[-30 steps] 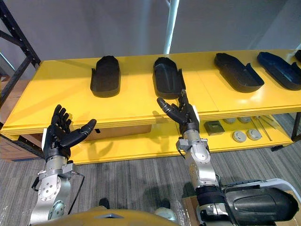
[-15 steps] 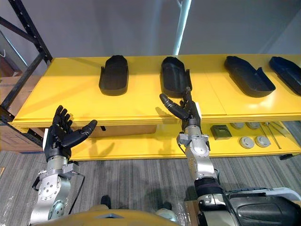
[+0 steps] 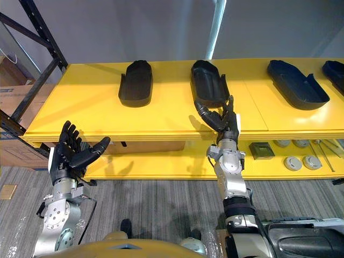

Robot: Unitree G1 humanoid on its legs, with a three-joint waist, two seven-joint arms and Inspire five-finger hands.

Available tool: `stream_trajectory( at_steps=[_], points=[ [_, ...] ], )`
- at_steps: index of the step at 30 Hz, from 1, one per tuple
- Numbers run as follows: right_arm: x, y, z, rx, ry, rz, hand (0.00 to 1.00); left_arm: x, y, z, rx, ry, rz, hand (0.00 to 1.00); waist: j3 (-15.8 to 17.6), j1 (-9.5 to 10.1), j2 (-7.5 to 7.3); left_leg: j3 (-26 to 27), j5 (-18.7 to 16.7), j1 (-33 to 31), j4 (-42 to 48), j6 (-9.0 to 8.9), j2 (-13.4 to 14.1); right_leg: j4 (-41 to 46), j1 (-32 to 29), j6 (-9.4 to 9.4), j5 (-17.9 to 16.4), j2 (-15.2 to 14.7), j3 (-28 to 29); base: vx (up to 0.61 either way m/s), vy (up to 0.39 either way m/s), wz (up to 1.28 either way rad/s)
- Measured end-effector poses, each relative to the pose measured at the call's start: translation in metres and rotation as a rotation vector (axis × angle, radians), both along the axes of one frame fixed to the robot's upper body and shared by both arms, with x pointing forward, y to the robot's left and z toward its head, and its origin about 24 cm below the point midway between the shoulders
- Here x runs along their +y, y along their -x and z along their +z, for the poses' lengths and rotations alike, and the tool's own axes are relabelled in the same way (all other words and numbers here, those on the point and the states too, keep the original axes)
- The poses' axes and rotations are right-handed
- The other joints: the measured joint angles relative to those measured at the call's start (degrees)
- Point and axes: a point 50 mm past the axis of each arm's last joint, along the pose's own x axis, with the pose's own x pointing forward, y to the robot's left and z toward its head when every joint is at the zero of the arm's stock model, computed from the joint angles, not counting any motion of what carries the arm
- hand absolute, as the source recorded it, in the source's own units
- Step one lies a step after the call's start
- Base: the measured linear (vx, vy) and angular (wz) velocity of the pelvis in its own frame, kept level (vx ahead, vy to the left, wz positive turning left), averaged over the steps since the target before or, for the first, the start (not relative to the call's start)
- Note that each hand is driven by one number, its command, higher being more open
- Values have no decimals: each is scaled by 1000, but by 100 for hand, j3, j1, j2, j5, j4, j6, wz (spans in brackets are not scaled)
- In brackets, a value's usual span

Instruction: Walk over and take three plastic housings, then place them on the shelf

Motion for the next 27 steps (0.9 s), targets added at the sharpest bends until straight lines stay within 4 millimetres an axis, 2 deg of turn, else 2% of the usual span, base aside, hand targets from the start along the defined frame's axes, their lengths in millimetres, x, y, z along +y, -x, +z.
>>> stream_trajectory(
  at_steps=[16,27],
  points=[
    [9,-5,3,-12,10,86,100,-1,0,0,-2,0,-14,100,57,21,-62,-34,8,6,-2,11,-39,-11,47,40,28,-36,-53,-3,0,1],
    [9,-9,8,-32,7,39,100,-1,-1,1,-12,-1,-16,100,72,130,-81,-71,9,6,-2,11,-41,-18,85,46,33,-36,-107,1,0,2]
  ],
)
